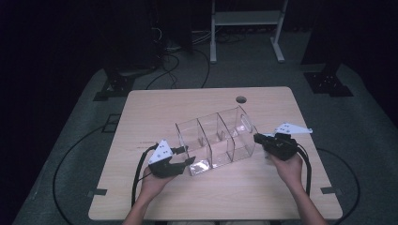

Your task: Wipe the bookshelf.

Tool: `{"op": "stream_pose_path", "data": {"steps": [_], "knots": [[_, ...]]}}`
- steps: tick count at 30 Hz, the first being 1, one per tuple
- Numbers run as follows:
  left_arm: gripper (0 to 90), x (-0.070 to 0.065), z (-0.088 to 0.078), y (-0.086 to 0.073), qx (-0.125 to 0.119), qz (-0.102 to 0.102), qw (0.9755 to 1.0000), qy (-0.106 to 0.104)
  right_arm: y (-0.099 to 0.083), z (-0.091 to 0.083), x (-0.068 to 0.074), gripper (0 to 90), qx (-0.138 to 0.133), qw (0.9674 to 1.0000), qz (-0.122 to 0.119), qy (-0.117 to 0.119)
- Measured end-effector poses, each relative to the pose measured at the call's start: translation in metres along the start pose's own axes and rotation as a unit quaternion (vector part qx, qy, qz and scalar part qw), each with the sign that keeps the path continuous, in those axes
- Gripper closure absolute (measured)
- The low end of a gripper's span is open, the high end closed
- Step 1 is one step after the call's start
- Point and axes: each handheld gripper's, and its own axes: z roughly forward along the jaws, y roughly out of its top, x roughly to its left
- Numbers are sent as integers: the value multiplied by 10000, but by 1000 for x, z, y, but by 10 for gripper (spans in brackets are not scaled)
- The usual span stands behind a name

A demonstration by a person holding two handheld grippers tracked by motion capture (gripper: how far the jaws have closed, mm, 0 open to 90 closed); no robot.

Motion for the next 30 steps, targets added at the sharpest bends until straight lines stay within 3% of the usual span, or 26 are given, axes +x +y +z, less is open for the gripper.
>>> {"op": "stream_pose_path", "data": {"steps": [7,15,30], "knots": [[432,4,0,0,26,-101,9998,166,-6,-12,8,826,20,9999,-51,-96],[509,17,-5,-3,-5,-236,9991,356,-9,-16,18,797,83,9998,-153,86],[573,42,-3,-4,-15,-468,9968,654,-1,-5,25,783,189,9990,-360,205]]}}
